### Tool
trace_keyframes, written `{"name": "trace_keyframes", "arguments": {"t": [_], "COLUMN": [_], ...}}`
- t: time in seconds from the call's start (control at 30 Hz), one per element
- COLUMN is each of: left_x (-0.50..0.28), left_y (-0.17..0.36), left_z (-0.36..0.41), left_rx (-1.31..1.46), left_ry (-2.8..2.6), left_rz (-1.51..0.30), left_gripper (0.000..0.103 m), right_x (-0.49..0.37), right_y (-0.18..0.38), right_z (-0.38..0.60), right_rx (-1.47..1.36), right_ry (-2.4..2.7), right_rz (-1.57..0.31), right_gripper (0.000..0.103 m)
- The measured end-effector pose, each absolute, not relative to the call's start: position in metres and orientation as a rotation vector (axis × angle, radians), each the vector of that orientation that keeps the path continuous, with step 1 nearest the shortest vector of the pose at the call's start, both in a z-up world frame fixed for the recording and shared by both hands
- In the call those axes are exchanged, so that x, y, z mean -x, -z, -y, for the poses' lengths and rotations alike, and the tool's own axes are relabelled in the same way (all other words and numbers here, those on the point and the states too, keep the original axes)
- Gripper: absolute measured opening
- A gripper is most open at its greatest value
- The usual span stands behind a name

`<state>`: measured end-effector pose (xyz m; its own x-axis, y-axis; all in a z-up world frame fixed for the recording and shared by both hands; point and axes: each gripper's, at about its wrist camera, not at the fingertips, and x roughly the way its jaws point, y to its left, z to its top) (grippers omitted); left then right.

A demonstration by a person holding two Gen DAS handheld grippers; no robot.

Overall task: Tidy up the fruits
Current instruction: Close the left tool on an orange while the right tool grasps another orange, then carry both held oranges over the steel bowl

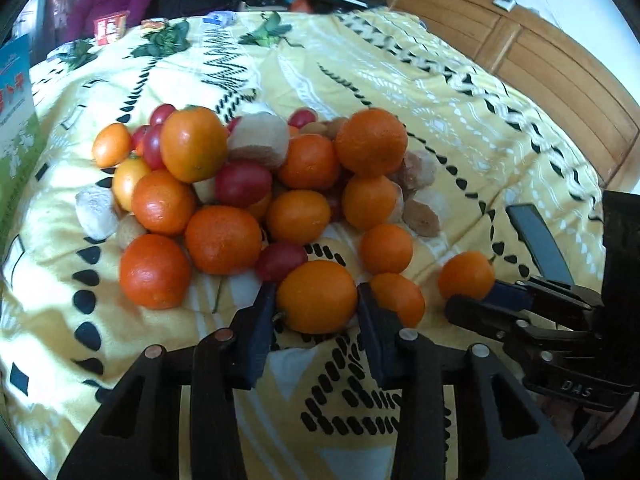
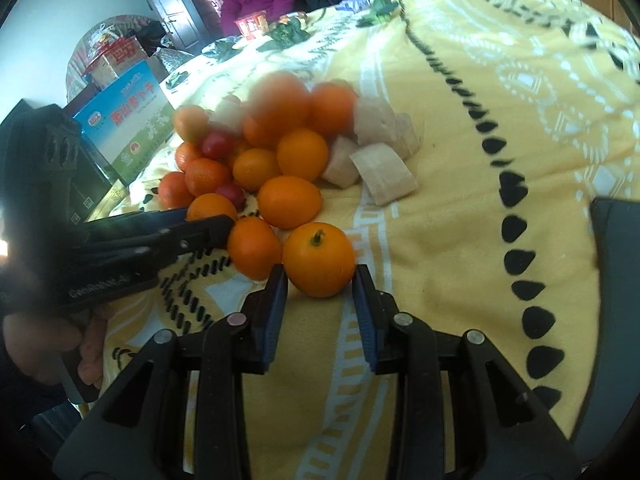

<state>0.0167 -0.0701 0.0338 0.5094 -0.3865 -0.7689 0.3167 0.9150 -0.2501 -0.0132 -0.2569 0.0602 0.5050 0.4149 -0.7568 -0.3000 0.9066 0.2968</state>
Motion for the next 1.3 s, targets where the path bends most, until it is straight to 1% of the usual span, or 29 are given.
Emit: {"name": "trace_keyframes", "arguments": {"t": [0.13,0.43,0.83,1.07,1.3], "left_x": [-0.004,0.034,0.068,0.095,0.139], "left_y": [-0.053,-0.108,-0.164,-0.203,-0.237], "left_z": [0.061,0.028,-0.026,-0.095,-0.202], "left_rx": [0.094,0.096,0.159,0.225,0.299], "left_ry": [0.379,0.241,0.165,0.048,-0.156], "left_rz": [-0.903,-0.802,-0.691,-0.603,-0.507], "left_gripper": [0.041,0.041,0.041,0.041,0.041], "right_x": [0.015,0.018,0.037,0.044,0.052], "right_y": [-0.078,-0.123,-0.166,-0.2,-0.235], "right_z": [0.253,0.22,0.183,0.132,0.043], "right_rx": [-0.114,0.028,0.096,0.161,0.185], "right_ry": [-0.42,-0.345,-0.373,-0.451,-0.634], "right_rz": [-0.924,-0.878,-0.812,-0.745,-0.701], "right_gripper": [0.034,0.034,0.034,0.034,0.034]}}
